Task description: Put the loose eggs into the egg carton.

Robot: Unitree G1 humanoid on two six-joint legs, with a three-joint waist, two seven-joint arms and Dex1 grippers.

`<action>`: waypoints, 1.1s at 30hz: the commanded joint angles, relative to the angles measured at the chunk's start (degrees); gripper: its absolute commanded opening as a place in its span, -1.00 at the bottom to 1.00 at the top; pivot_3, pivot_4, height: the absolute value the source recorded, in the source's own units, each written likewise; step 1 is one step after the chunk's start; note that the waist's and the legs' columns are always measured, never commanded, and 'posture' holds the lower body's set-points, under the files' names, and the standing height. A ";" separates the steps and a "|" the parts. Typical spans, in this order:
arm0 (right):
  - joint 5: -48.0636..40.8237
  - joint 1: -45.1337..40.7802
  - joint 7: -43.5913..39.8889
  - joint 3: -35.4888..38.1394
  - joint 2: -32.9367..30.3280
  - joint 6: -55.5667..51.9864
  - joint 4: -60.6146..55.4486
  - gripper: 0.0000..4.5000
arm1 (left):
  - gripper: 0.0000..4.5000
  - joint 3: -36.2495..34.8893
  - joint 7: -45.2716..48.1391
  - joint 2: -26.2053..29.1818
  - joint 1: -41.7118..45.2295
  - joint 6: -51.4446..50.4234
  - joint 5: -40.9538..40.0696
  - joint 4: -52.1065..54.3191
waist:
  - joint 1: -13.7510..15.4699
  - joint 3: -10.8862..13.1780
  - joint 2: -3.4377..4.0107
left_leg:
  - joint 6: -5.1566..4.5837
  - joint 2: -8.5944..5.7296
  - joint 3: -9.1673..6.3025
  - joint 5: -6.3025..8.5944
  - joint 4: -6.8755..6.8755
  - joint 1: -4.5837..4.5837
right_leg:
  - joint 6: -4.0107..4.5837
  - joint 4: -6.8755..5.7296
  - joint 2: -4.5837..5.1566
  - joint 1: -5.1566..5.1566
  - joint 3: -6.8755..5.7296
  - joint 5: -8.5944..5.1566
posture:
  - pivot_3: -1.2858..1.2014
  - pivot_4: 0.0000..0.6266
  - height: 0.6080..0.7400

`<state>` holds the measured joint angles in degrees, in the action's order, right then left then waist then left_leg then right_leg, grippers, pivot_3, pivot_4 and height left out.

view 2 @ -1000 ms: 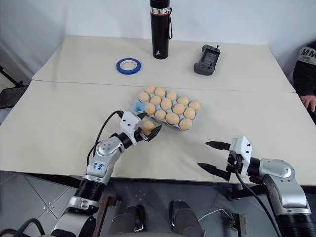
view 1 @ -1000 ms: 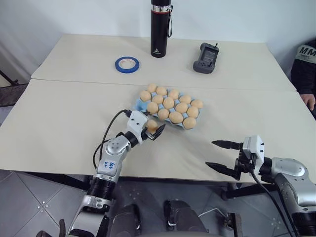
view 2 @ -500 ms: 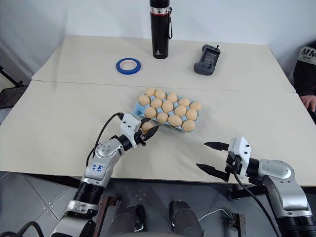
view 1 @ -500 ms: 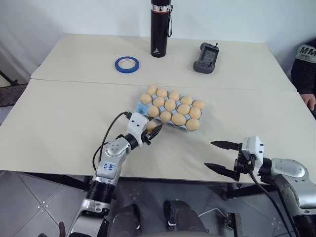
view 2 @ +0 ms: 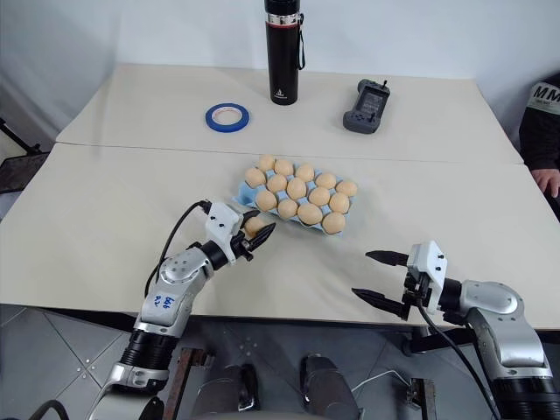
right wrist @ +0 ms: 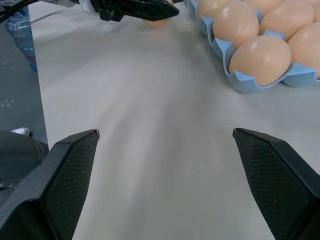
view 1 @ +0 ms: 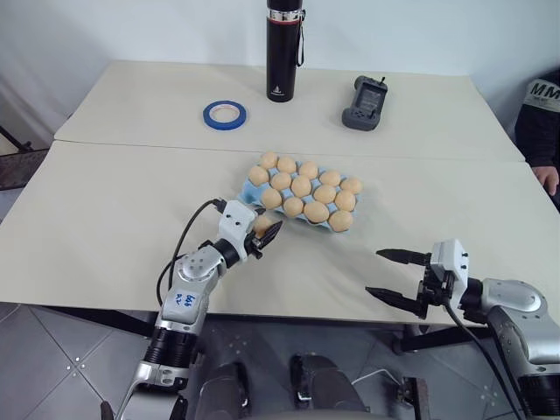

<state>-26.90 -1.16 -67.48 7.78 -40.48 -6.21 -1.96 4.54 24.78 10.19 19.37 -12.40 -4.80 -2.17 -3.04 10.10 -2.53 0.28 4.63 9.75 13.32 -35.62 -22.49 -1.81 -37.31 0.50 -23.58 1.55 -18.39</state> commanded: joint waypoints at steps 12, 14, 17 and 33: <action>0.25 -0.46 -1.60 0.83 -0.07 3.17 2.27 1.00 | -0.06 -5.98 -6.61 -1.89 12.76 3.63 -1.26 -6.12 | 0.16 0.04 -0.02 | -0.01 -0.06 0.00 -0.01 -0.01 0.05 | -0.04 0.03 0.00 0.06 0.01 0.00 | 0.03 -0.52 1.00; 0.27 -0.49 -1.49 0.68 0.06 3.33 2.20 1.00 | -0.06 -6.30 -7.21 -2.04 15.34 5.09 -0.93 -10.80 | 0.02 0.04 -0.02 | -0.01 -0.06 0.00 -0.01 0.01 0.08 | -0.08 0.09 0.00 0.11 0.02 0.00 | 0.03 -0.52 1.00; 0.15 -0.32 -0.93 0.73 0.34 3.22 1.55 1.00 | -0.06 -6.26 -7.72 -2.26 18.69 6.73 -0.56 -17.04 | 0.05 0.05 -0.04 | -0.03 -0.06 0.02 -0.02 0.08 0.06 | -0.12 0.12 -0.01 0.08 0.03 0.00 | 0.03 -0.52 1.00; -0.66 0.27 2.17 0.67 0.36 0.33 -3.02 1.00 | 0.99 -6.94 -0.21 -0.73 17.99 -3.25 -8.31 -9.24 | -0.02 0.06 -0.03 | 0.31 -0.05 0.06 -0.15 0.37 0.07 | -0.16 0.10 -0.03 -0.01 0.03 -0.24 | 0.03 -0.52 1.00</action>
<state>-26.47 -0.45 -65.89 7.66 -40.04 -5.30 -2.39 -1.67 21.69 8.25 37.56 -12.80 -9.86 -17.06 -3.06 10.16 -2.56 0.61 4.58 9.81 13.18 -35.24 -22.41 -1.97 -37.21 0.46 -23.59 1.58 -18.63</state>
